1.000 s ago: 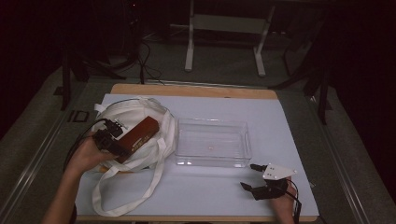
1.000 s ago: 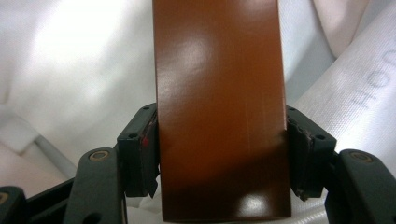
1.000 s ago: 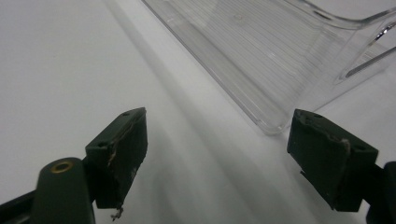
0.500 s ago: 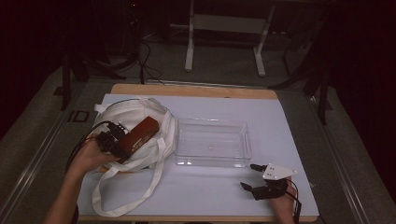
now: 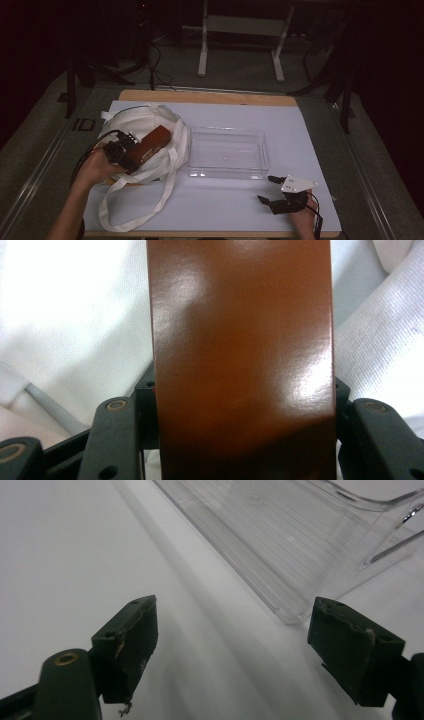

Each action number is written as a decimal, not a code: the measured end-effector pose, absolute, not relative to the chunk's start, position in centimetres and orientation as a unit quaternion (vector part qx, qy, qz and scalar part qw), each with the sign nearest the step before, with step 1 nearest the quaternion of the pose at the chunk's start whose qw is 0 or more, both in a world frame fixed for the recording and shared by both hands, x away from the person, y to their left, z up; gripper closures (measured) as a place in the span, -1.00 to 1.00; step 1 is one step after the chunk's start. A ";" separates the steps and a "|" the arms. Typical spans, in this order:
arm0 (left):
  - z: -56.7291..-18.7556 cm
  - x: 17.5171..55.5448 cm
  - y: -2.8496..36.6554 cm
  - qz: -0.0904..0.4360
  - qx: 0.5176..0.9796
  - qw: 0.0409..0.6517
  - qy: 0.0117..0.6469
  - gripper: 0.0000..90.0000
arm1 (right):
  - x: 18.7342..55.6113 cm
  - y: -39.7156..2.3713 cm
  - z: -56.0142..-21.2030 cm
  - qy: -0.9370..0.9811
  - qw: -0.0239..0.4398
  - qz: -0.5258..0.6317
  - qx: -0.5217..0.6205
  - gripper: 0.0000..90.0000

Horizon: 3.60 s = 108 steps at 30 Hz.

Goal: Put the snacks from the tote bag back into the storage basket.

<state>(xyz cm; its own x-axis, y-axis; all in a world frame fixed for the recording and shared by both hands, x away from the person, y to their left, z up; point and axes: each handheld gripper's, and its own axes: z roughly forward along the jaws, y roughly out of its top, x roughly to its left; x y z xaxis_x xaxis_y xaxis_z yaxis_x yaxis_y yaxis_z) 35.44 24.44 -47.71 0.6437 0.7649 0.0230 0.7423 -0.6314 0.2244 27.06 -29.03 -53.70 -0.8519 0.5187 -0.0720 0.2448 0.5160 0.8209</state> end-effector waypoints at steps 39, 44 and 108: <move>-43.2 34.1 25.9 0.101 0.888 0.177 0.413 -0.01 | 27.0 -29.0 -53.7 0.856 0.157 0.438 0.223 -0.55; -42.5 34.0 25.9 0.104 0.887 0.190 0.408 -0.01 | 27.0 -29.0 -53.7 0.857 0.157 0.438 0.223 -0.55; -36.0 34.0 20.1 0.115 0.931 0.226 0.263 -0.02 | 27.1 -29.0 -53.7 0.857 0.158 0.438 0.221 -0.55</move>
<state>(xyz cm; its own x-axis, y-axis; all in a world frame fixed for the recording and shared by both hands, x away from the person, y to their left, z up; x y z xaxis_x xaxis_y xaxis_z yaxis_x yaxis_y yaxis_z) 33.98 20.14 -36.03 0.8349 0.5422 0.0943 0.4387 -0.7592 0.4808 27.05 -28.97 -53.73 -0.8523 0.5173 -0.0779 0.2398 0.5188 0.8206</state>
